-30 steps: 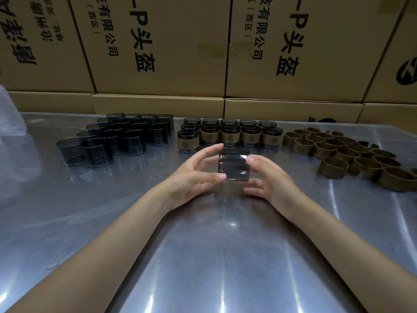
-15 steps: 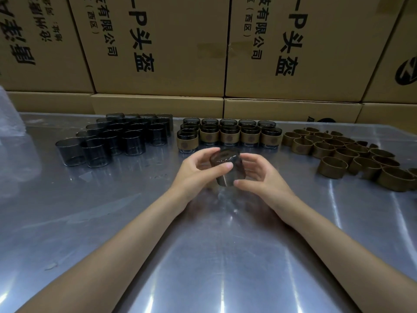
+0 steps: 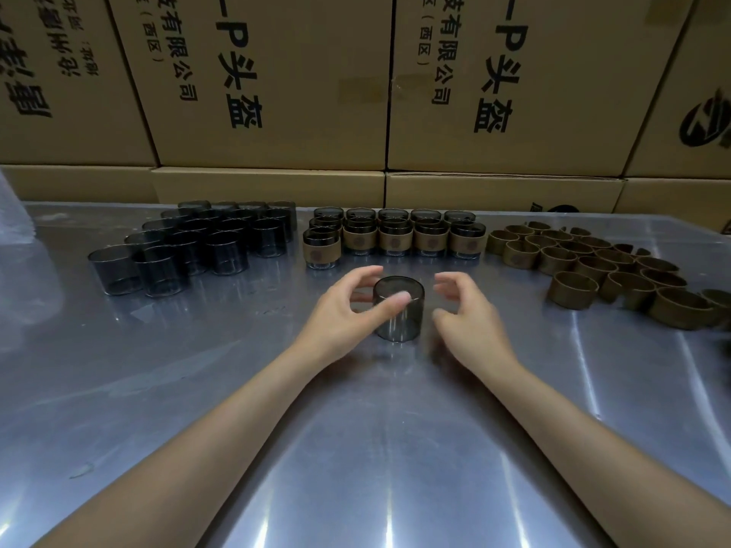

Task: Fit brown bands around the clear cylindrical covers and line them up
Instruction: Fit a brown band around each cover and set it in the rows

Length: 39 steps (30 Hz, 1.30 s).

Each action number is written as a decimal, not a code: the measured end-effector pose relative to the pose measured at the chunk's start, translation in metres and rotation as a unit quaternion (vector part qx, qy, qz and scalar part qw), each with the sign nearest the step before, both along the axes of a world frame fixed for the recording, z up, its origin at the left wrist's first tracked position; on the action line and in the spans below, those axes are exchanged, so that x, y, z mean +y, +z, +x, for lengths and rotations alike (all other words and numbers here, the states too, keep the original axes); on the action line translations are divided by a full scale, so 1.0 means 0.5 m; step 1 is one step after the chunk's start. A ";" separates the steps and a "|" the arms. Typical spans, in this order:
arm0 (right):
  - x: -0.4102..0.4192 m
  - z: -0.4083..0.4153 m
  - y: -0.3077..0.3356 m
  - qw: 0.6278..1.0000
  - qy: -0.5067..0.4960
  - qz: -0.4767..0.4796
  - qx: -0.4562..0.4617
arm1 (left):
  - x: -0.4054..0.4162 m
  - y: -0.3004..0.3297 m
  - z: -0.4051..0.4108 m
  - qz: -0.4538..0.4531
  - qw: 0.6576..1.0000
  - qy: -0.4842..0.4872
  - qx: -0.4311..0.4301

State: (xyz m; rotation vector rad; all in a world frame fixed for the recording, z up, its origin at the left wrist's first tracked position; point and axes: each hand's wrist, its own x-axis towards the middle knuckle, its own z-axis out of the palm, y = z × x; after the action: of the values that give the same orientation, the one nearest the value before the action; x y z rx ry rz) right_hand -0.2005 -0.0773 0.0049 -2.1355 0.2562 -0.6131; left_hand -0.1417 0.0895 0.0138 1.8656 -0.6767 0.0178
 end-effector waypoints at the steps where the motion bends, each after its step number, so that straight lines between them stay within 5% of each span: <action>1: -0.016 -0.002 0.003 0.999 -0.040 -0.035 -0.001 | 0.000 0.001 0.001 -0.013 1.000 0.004 0.009; 8: -0.131 -0.004 0.017 0.941 -0.246 -0.227 0.054 | -0.001 -0.002 0.013 -0.071 0.995 0.015 0.075; 12: -0.172 0.005 0.023 0.897 -0.317 -0.259 0.168 | -0.002 -0.004 0.018 -0.084 0.992 0.020 0.093; 15: -0.169 0.012 0.021 0.880 -0.294 -0.312 0.206 | -0.004 -0.006 0.022 -0.091 0.991 0.023 0.099; 24: -0.039 0.016 0.019 0.895 -0.156 -0.413 0.070 | -0.003 -0.005 0.019 -0.095 0.990 0.021 0.101; 33: -0.011 0.004 0.025 0.942 -0.122 -0.311 -0.001 | 0.003 -0.001 0.013 -0.062 0.995 -0.013 0.076; 37: -0.037 0.007 0.012 0.983 -0.050 -0.156 0.082 | 0.003 -0.001 0.008 -0.008 0.998 -0.052 0.046; 39: -0.044 0.014 0.002 0.982 -0.028 -0.151 0.108 | 0.001 -0.001 0.007 0.016 0.998 -0.056 0.030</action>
State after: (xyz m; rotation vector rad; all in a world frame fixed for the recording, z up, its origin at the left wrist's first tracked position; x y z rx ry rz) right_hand -0.1935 -0.0995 0.0060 -2.4991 0.3619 -0.4741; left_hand -0.1383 0.0899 0.0135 1.8494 -0.7419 -0.1216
